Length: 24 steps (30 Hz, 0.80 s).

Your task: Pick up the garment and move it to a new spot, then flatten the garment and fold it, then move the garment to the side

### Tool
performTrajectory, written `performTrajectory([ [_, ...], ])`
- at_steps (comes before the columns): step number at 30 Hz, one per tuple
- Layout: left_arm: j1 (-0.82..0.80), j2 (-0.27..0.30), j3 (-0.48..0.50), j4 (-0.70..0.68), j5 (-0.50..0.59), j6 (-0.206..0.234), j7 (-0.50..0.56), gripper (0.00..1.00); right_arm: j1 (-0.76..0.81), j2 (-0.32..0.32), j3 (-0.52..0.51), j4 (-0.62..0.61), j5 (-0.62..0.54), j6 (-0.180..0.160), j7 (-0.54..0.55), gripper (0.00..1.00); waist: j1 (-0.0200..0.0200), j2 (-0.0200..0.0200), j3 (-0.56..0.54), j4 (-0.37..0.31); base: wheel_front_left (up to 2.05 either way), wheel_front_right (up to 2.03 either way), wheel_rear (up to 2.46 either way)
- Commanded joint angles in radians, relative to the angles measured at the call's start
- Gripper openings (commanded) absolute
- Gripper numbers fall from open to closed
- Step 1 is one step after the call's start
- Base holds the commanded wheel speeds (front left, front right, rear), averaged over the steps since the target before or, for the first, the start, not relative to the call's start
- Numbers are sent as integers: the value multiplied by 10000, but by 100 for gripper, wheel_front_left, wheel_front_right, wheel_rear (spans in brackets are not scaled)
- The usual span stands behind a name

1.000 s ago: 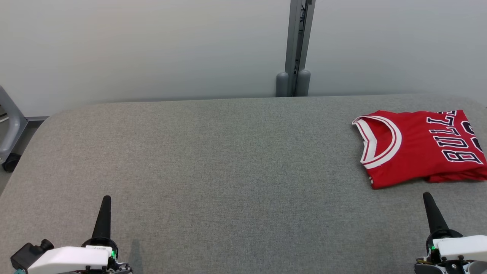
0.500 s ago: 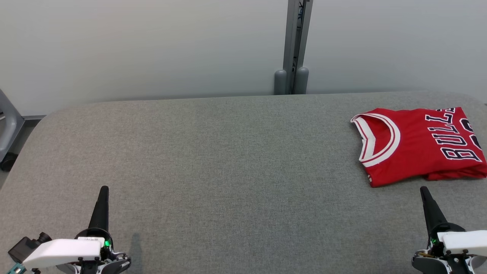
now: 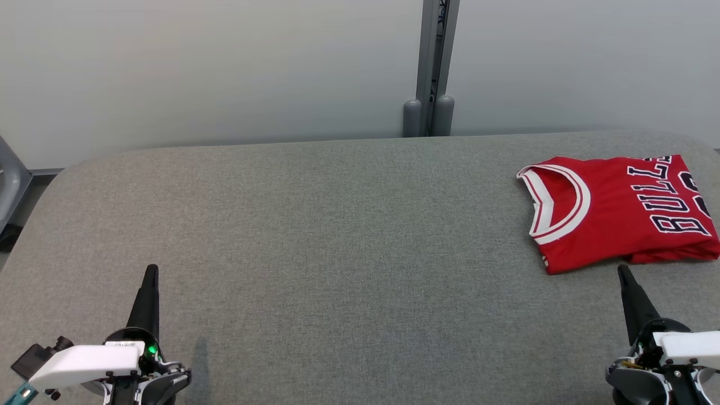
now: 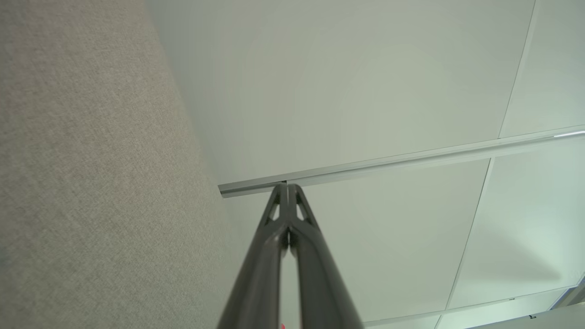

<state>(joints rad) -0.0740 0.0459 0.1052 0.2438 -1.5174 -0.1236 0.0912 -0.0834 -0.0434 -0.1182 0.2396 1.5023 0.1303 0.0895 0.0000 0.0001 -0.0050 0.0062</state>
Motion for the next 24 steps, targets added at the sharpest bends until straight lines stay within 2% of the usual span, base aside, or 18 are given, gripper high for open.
performTrajectory([
  [1, -261, 61, 54, -6, -205, -92, 37, 0, -137, -92, 5, -3, 201, 7, 81, 0, 0, -1, 6, -5, 0, 0, 0],
  [13, -448, 69, 110, 24, -957, -104, 243, 0, -322, -113, 47, 70, 1136, 7, 283, 0, 0, -1, 77, -59, 0, 0, 0],
  [24, -416, 70, 110, 22, -965, -94, 259, 0, -298, -110, 47, 70, 1117, 7, 283, 0, 0, -1, 81, -62, 0, 0, 0],
])
